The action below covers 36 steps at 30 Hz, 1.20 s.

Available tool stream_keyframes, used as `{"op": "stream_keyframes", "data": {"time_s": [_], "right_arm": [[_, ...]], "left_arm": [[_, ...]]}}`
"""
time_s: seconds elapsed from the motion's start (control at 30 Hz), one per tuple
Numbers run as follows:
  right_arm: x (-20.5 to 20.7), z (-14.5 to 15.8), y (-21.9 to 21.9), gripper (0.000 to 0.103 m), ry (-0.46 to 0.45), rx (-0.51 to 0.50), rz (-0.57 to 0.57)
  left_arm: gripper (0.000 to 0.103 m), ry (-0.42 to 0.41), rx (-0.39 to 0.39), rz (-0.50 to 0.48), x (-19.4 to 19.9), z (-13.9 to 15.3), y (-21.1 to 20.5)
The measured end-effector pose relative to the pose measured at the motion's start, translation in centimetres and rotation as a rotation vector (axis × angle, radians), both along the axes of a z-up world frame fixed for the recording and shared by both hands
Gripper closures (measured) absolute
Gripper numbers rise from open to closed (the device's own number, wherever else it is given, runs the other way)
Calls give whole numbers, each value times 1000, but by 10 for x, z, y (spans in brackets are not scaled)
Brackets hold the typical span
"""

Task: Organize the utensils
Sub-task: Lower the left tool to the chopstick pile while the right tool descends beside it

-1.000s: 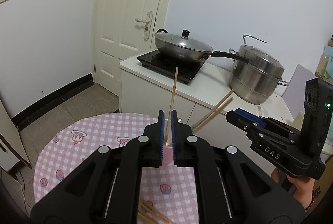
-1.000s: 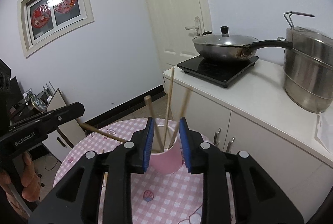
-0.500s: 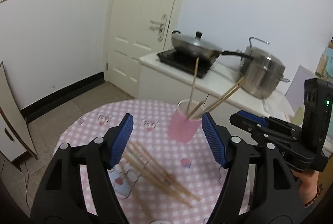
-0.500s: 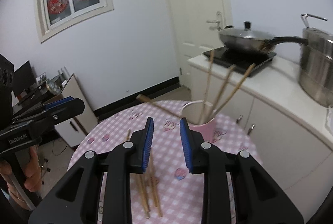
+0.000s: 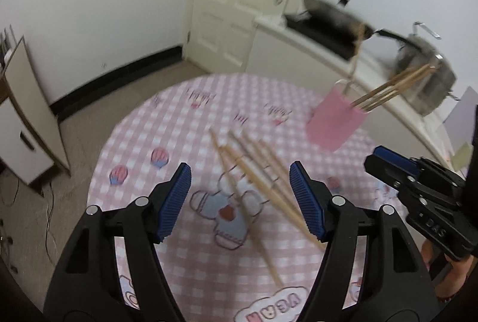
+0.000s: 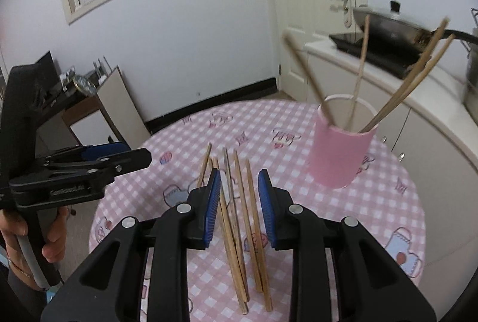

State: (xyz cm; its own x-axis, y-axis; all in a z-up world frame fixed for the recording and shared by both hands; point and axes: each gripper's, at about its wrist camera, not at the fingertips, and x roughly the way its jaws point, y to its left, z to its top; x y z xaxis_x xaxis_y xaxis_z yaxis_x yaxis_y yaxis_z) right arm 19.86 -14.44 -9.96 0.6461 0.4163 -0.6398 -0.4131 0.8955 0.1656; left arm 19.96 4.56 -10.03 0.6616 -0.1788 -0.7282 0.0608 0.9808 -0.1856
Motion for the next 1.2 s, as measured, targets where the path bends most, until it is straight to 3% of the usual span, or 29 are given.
{"op": "stream_keyframes", "data": {"time_s": [0.13,0.37,0.87,1.0,1.2], "right_arm": [[13,-24,12,78,51,-38,9],[41,-58,22,78,138,-79,14],[81,-89,34,79,202,-167,56],[87,-95,43,88,185,-228,70],[97,-96,41,97,190,-226,68]], "left_arm": [[35,90,-7,22,18,-29,7],[35,166,-4,41,42,-61,13],[36,215,10,43,81,-84,7],[44,230,21,49,90,-87,7],[54,247,51,51,101,-92,4]]}}
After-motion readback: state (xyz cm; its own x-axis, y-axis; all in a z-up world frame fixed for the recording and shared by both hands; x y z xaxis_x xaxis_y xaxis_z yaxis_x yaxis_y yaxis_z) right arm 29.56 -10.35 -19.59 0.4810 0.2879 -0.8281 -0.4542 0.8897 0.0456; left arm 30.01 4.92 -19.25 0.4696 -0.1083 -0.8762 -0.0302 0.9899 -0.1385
